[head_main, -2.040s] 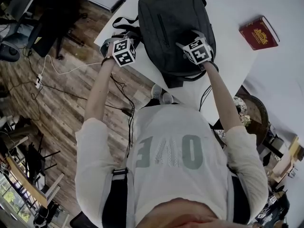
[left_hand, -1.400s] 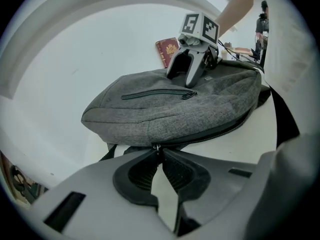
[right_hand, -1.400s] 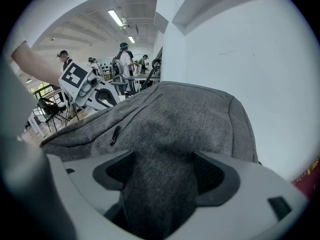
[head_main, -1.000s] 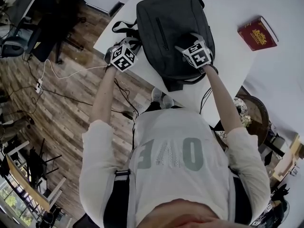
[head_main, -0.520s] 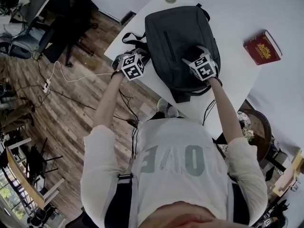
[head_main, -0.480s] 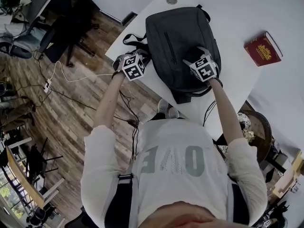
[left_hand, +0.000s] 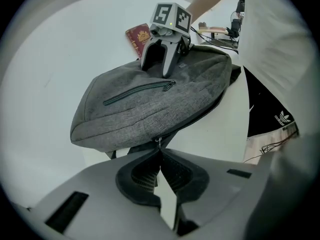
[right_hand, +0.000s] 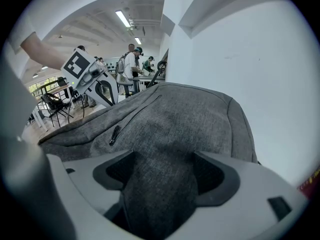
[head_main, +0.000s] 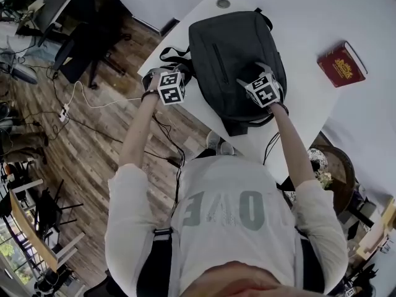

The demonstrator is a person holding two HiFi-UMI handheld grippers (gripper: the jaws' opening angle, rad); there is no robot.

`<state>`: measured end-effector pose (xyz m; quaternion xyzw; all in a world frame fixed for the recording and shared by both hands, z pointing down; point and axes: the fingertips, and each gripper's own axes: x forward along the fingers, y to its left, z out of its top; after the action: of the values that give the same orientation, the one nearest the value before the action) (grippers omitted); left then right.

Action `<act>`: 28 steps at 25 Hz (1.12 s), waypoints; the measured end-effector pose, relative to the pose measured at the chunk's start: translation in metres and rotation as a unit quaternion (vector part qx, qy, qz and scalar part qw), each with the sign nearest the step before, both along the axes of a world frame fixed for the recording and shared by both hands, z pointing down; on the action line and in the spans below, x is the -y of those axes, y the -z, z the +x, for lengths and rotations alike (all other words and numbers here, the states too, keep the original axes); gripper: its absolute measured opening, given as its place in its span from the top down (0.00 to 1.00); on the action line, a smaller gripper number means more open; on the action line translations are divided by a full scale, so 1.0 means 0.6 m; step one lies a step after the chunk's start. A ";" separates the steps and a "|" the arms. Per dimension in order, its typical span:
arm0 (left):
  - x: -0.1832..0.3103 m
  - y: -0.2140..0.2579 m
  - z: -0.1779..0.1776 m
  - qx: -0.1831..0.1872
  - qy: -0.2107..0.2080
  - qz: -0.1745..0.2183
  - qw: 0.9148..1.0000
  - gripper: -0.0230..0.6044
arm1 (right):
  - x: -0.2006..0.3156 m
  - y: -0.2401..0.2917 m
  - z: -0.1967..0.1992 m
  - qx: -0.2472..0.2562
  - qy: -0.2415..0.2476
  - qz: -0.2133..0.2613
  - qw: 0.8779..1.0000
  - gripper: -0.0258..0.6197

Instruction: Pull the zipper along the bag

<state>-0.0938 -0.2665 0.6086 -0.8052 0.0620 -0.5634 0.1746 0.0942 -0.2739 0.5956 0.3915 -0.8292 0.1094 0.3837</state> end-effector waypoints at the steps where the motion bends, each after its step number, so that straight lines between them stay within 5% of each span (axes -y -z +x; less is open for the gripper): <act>1: -0.001 0.000 0.001 0.000 0.000 0.000 1.000 0.92 | -0.001 0.000 0.001 0.000 0.000 0.001 1.000 0.39; 12: -0.015 0.002 0.002 -0.090 0.130 -0.062 0.985 0.92 | -0.002 0.003 -0.002 0.004 0.001 0.006 1.000 0.39; 17: -0.082 -0.012 0.020 -0.039 0.049 -0.080 0.995 0.92 | -0.003 -0.001 -0.001 0.004 -0.001 0.004 1.000 0.39; 21: -0.098 -0.009 0.025 -0.073 0.081 -0.094 0.990 0.92 | 0.000 0.000 0.002 0.004 0.000 0.007 1.000 0.39; 28: -0.145 -0.003 0.038 -0.075 0.079 -0.100 0.989 0.92 | -0.001 0.000 0.000 0.005 0.001 0.008 1.000 0.39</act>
<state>-0.0709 -0.1795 0.6107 -0.8509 0.0814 -0.5171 0.0434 0.0943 -0.2733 0.5958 0.3933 -0.8322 0.1040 0.3768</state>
